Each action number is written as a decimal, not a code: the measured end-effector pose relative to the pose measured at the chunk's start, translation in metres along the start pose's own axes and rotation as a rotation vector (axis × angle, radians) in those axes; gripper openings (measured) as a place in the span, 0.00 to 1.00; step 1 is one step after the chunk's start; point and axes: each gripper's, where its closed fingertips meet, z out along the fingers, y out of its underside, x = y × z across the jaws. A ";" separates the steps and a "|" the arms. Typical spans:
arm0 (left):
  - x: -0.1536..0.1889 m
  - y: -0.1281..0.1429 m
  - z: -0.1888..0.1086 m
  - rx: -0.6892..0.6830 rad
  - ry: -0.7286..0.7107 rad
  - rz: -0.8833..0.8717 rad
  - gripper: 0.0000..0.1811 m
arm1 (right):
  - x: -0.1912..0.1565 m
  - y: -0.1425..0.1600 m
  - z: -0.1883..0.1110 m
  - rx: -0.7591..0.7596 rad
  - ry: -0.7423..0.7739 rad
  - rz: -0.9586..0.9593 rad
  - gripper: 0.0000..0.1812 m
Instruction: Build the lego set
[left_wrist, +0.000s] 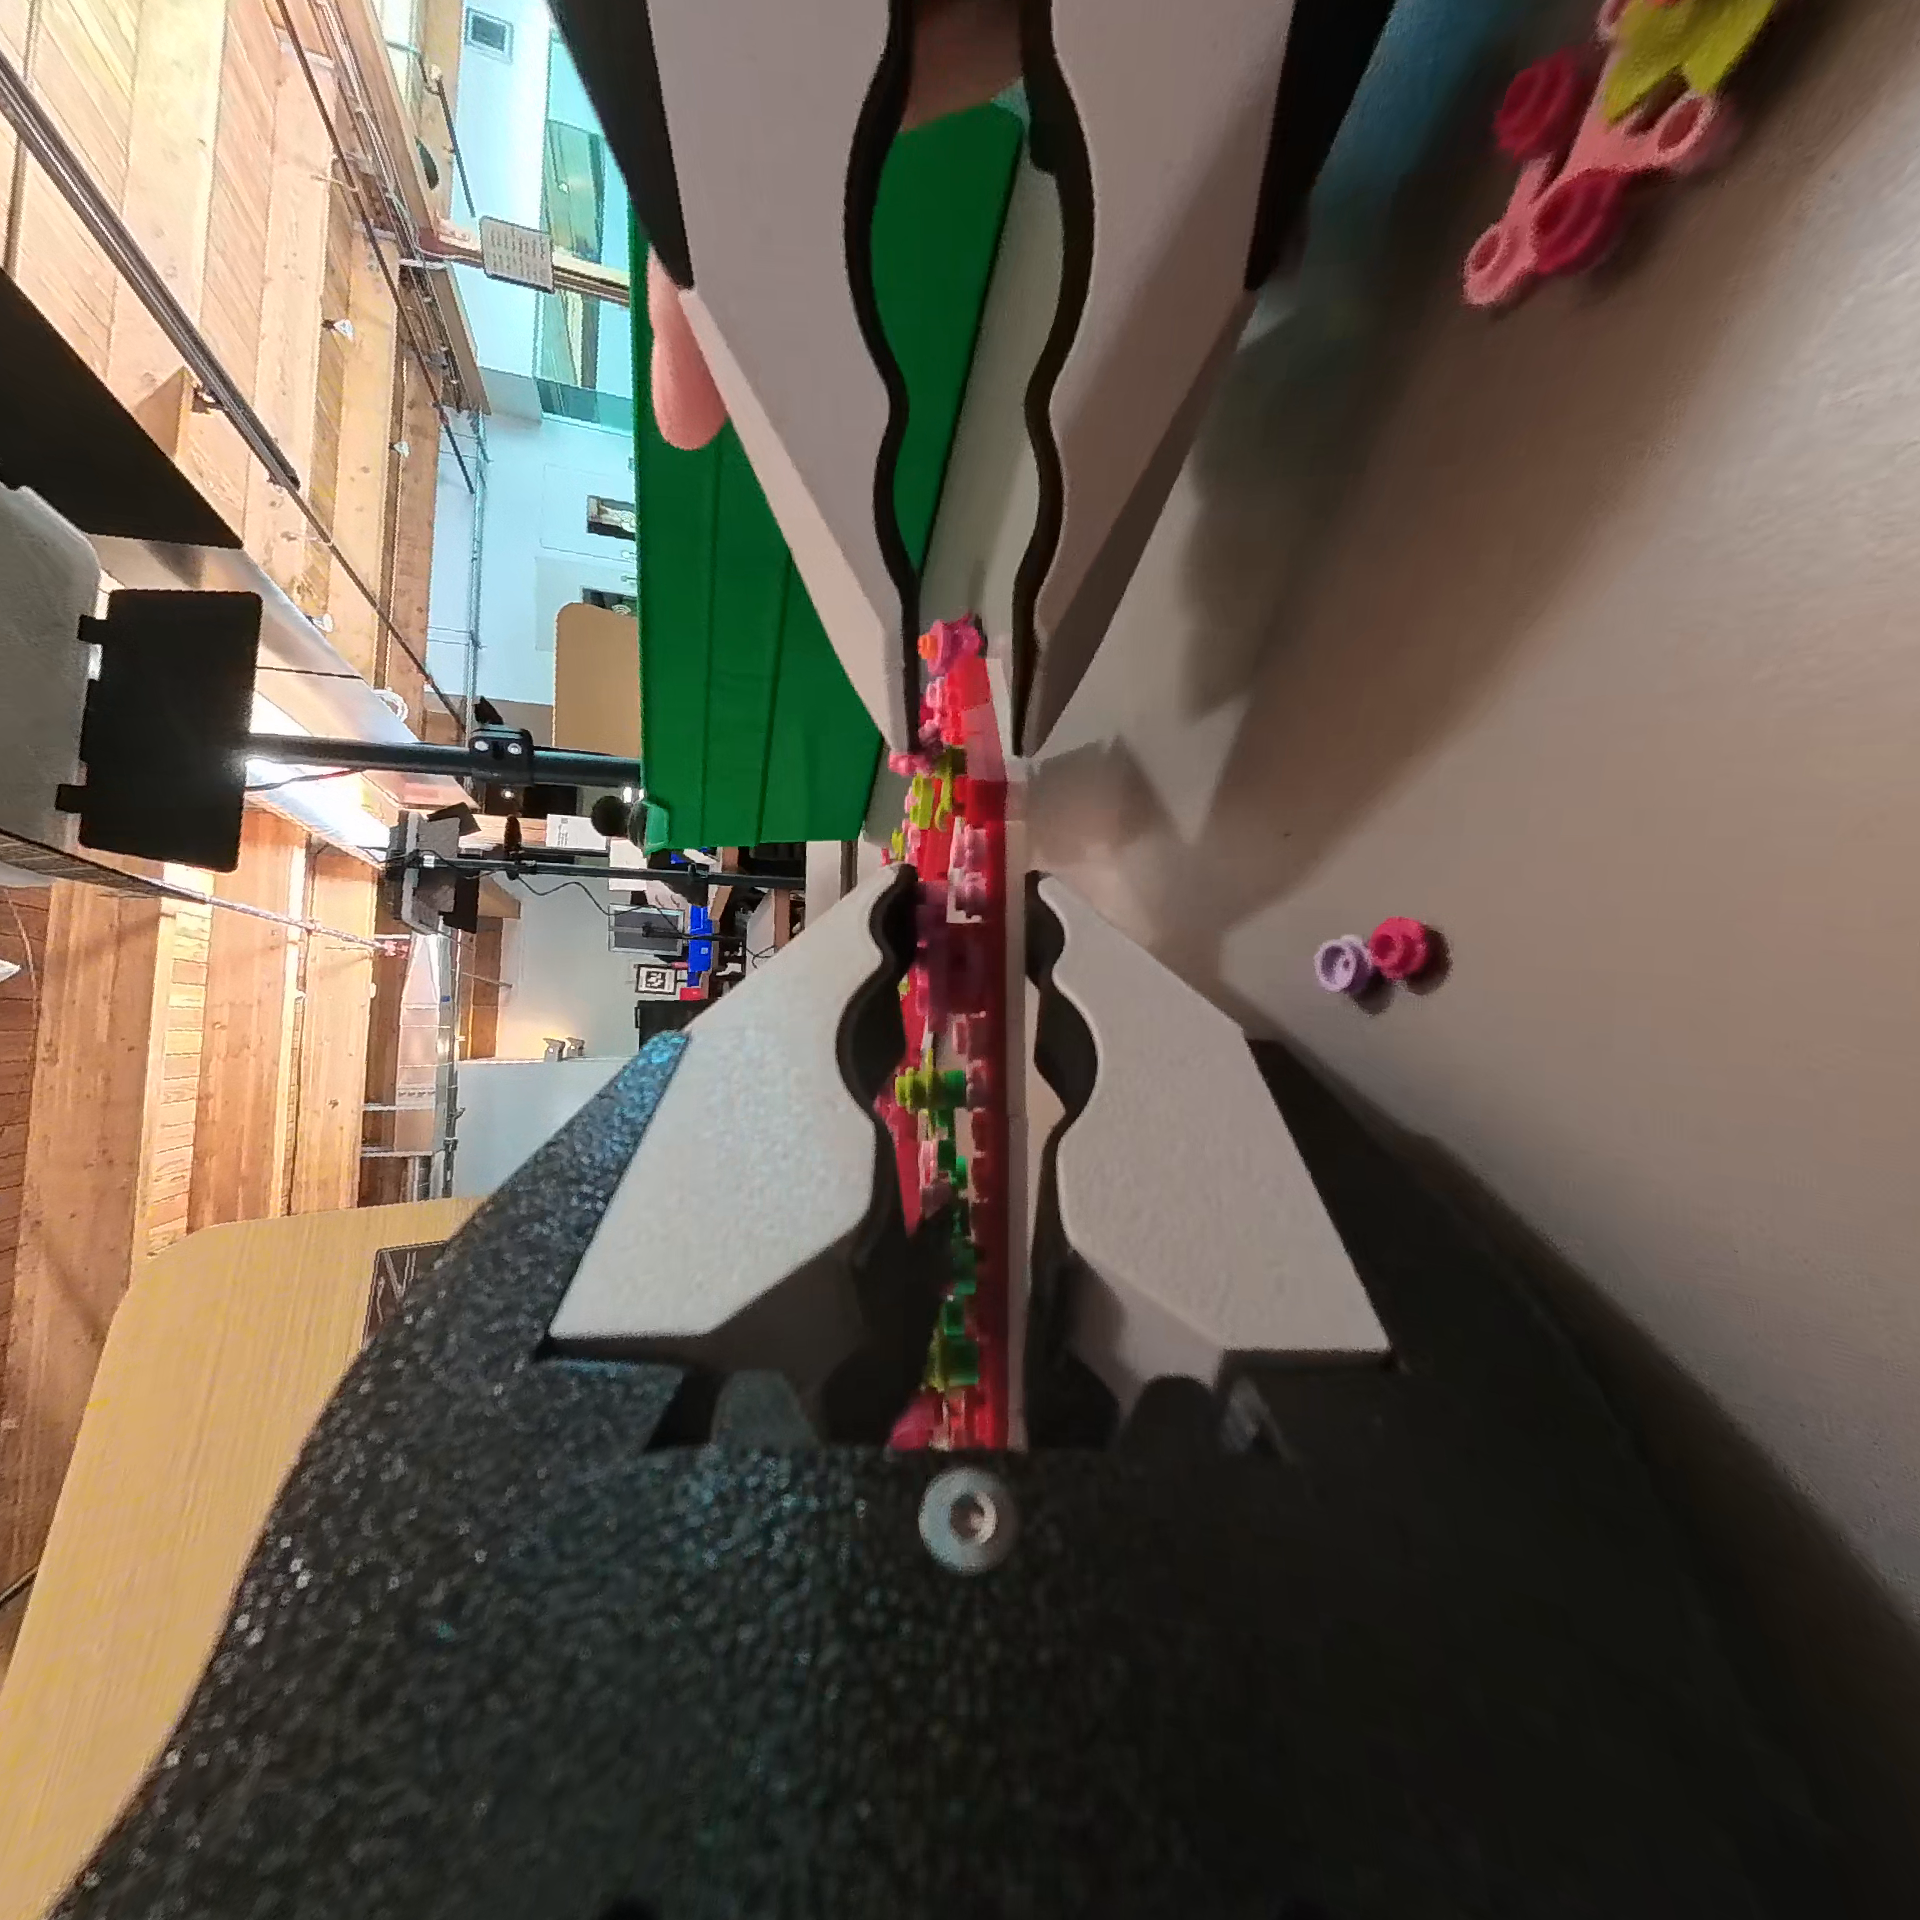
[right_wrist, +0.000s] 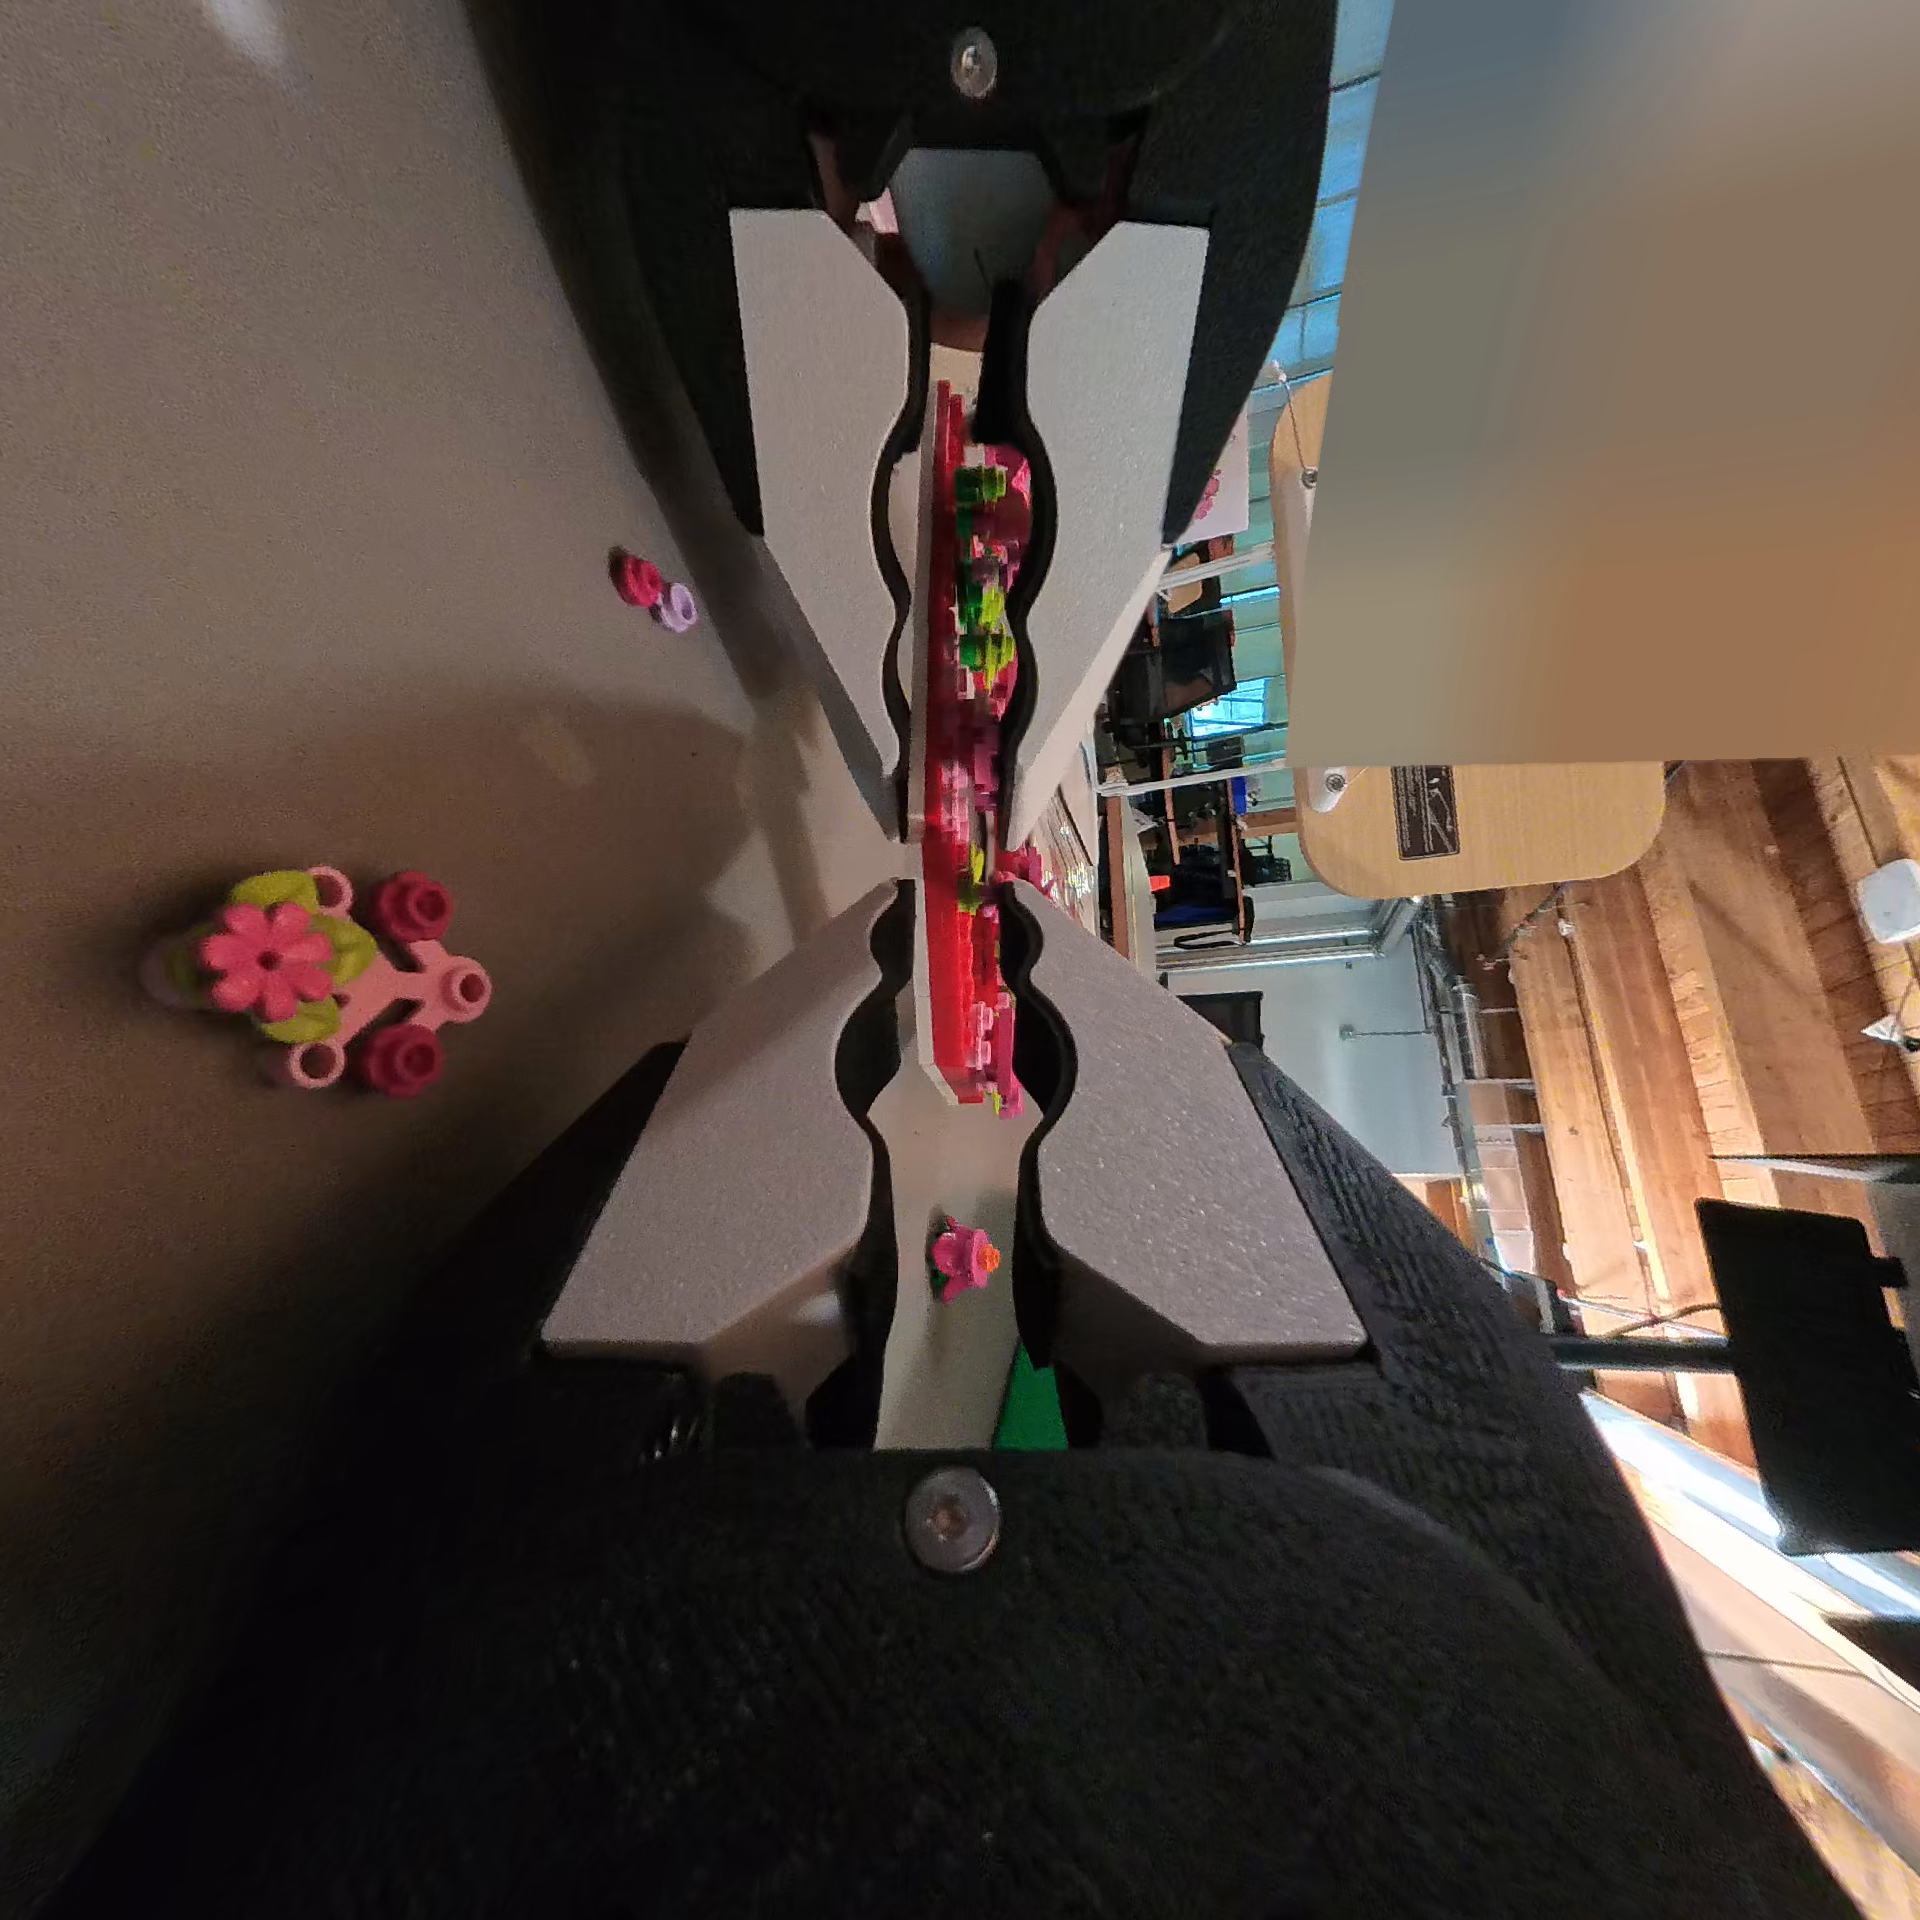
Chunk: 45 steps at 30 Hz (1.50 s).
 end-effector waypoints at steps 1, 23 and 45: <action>0.000 0.000 0.000 0.000 -0.001 0.000 0.10 | 0.000 0.000 0.000 -0.001 0.001 0.000 0.07; 0.007 -0.001 0.001 0.007 0.018 0.051 0.10 | -0.003 0.005 0.000 0.015 -0.078 0.178 0.05; 0.019 -0.003 0.003 0.012 0.048 0.124 0.10 | -0.013 0.022 0.003 -0.078 -0.394 0.878 0.00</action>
